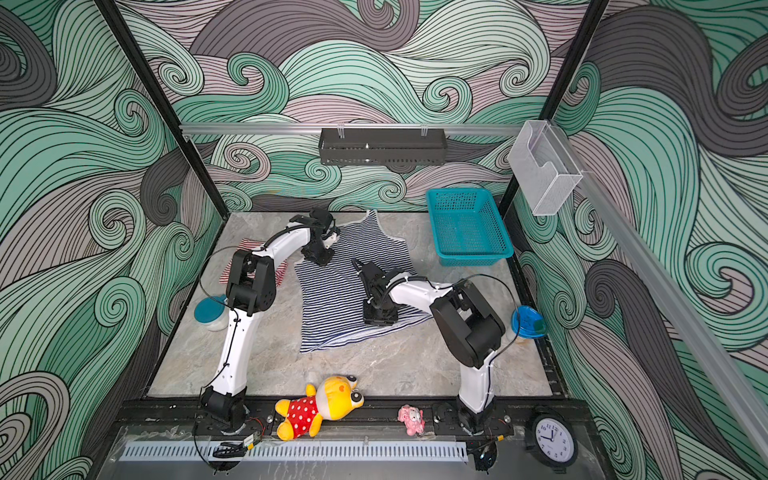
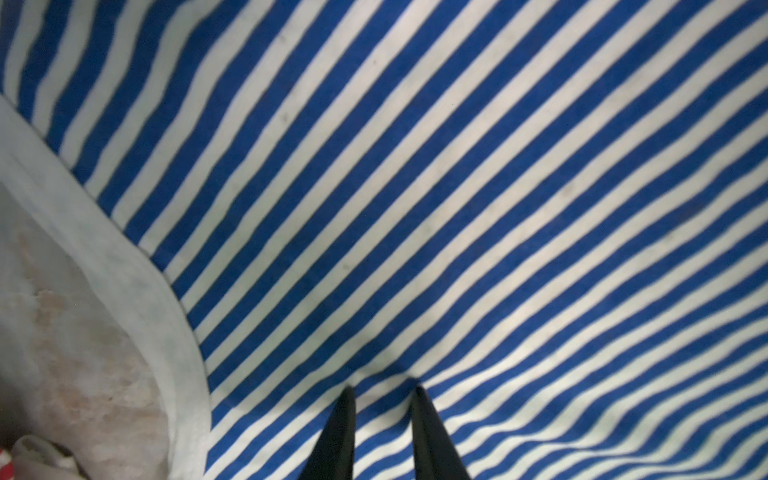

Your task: Fold and stack the tank tops

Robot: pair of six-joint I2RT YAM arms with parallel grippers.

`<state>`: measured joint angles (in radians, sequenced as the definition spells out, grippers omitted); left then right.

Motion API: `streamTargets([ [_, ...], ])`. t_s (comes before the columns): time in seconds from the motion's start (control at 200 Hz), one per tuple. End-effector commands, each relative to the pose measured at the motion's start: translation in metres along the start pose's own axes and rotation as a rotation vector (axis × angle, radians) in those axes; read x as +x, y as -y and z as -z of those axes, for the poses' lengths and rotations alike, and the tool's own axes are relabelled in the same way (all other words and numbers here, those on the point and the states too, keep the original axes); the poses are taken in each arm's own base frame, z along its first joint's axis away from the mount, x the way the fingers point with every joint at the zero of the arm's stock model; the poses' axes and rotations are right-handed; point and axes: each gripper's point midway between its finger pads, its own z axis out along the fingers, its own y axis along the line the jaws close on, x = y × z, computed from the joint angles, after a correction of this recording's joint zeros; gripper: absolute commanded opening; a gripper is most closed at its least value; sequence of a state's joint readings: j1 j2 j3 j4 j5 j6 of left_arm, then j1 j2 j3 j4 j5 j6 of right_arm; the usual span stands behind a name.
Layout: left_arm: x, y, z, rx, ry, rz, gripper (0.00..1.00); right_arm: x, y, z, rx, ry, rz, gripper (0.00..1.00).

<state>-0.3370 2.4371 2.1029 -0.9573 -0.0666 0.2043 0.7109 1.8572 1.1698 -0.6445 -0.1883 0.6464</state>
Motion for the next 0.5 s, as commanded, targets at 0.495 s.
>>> streamTargets([
  [0.495,0.019,0.004,-0.002,0.018,-0.065,0.015,0.25,0.015,0.013,0.039,0.032,0.044,-0.022,0.45],
])
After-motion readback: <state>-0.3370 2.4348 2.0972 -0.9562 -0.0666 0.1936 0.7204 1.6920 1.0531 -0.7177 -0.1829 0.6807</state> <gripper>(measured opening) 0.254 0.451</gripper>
